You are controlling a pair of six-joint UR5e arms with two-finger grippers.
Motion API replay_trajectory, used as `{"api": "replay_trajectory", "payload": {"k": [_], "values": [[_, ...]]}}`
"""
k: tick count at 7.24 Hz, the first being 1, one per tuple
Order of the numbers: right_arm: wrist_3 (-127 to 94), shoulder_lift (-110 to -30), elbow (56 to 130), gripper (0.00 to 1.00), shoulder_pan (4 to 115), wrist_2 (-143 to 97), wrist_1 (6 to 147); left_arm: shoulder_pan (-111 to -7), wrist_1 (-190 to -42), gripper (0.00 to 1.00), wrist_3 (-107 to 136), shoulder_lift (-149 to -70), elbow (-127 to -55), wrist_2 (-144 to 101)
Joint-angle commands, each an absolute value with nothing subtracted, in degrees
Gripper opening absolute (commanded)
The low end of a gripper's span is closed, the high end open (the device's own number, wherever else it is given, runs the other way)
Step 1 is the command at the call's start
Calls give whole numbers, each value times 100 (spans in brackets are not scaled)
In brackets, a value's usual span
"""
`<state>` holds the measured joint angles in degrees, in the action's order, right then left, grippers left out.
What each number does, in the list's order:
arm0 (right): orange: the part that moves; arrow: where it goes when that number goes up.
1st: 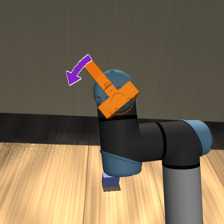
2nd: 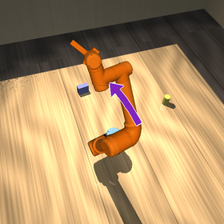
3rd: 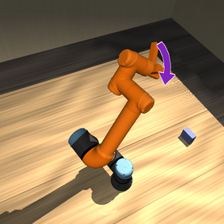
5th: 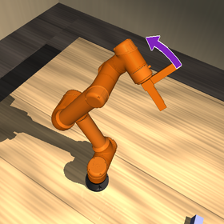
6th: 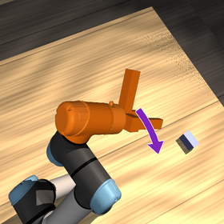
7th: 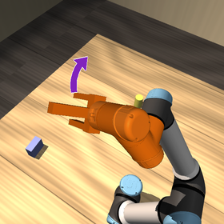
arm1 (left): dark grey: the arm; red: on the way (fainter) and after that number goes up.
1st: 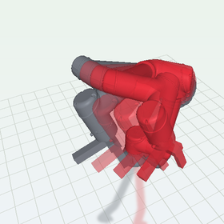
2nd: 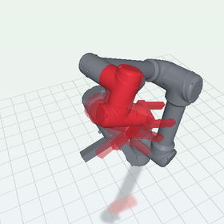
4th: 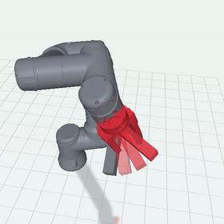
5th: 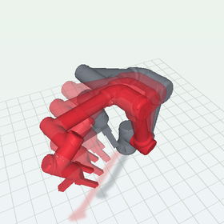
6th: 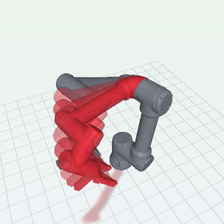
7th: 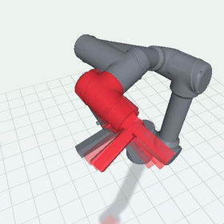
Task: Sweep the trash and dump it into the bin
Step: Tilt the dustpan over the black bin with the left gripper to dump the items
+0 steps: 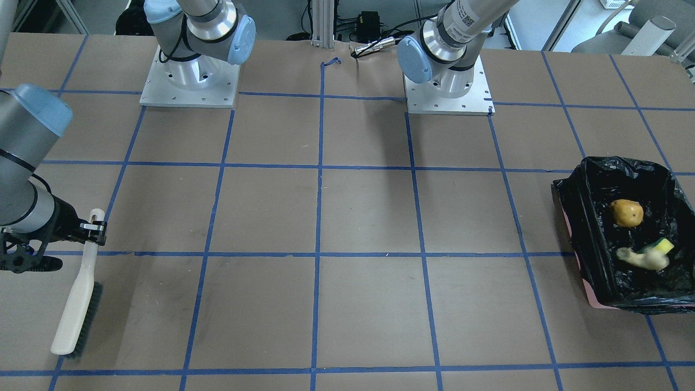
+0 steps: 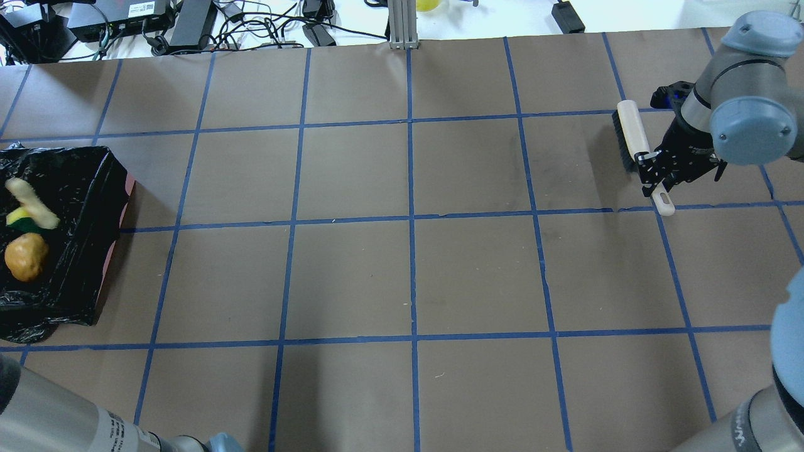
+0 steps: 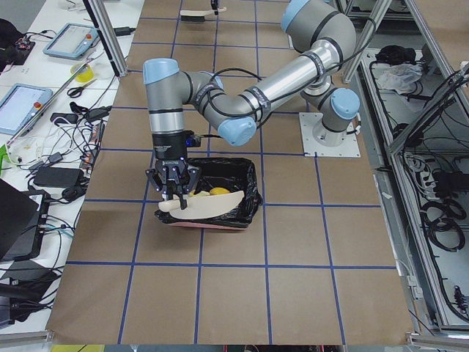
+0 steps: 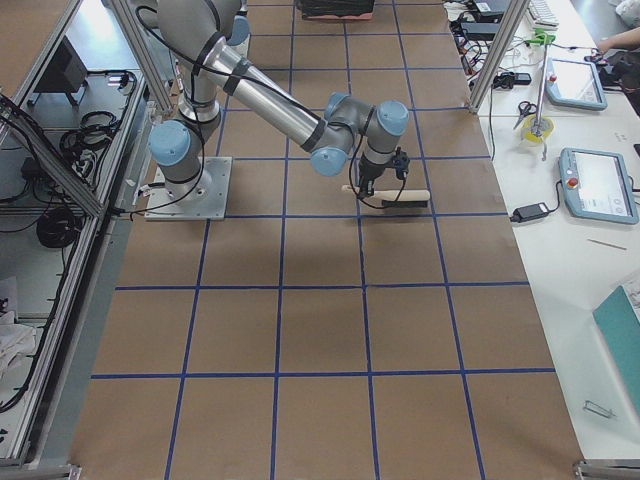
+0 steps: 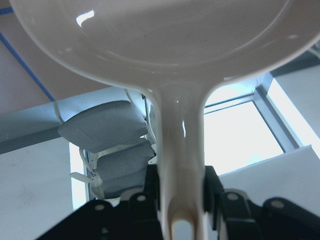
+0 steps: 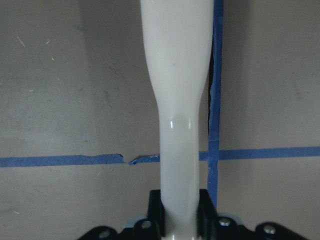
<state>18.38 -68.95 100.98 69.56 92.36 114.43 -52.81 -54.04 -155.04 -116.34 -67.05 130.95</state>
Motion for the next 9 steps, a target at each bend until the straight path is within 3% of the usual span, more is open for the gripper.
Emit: {"api": "replay_trajectory", "payload": {"k": [1, 2, 3, 4, 5, 9], "values": [[1828, -6838, 10099, 0, 6952, 9263, 11435, -5423, -5291, 0, -15557, -11654, -6671, 13053], [1811, -6838, 10099, 15, 6952, 9264, 11426, -5466, -5282, 0, -15548, -11593, -6627, 12477], [1811, -6838, 10099, 37, 6952, 9255, 11443, -5589, -5247, 0, -15478, -11514, -6627, 11845], [1776, -6847, 10081, 90, 6952, 9237, 11469, -6042, -4821, 0, -15486, -11531, -6662, 11778], [1767, -6881, 10020, 99, 6952, 9246, 11444, -6499, -4782, 0, -15460, -11549, -6680, 11743], [1662, -7810, 9730, 100, 7031, 9246, 11050, -6951, -4859, 0, -13971, -11688, -6776, 10364]]}}
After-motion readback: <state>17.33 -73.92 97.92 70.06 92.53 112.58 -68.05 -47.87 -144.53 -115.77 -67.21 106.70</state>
